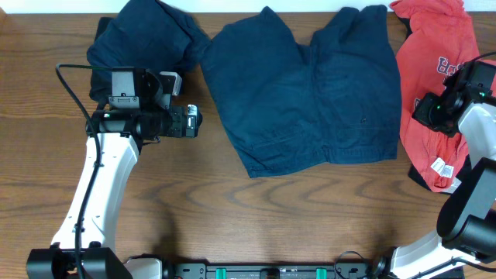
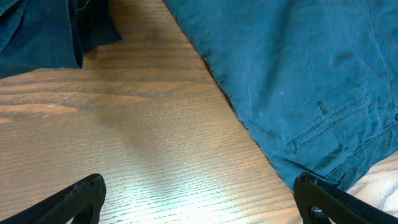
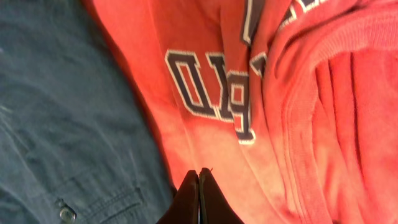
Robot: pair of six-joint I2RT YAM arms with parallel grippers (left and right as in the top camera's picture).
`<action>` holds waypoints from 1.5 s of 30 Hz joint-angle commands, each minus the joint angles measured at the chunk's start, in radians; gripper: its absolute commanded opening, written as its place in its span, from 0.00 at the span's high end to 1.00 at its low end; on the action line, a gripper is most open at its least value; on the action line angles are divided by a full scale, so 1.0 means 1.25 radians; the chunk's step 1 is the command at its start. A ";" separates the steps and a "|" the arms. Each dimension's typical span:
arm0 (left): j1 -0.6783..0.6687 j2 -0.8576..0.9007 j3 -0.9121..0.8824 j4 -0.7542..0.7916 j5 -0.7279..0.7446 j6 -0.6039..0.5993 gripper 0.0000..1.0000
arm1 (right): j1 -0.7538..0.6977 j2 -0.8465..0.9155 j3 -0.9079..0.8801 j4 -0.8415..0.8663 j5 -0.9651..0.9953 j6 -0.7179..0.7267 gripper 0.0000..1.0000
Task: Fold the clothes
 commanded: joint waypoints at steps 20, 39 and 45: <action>-0.002 0.003 0.010 0.002 -0.009 0.012 0.02 | -0.010 0.240 -0.044 0.224 0.027 0.027 0.99; -0.002 0.003 0.010 0.018 -0.009 0.012 0.02 | -0.133 0.260 -0.043 0.280 0.038 -0.025 0.99; -0.002 0.003 0.010 0.019 -0.009 0.012 0.02 | -0.151 0.260 -0.041 0.295 0.057 -0.037 0.99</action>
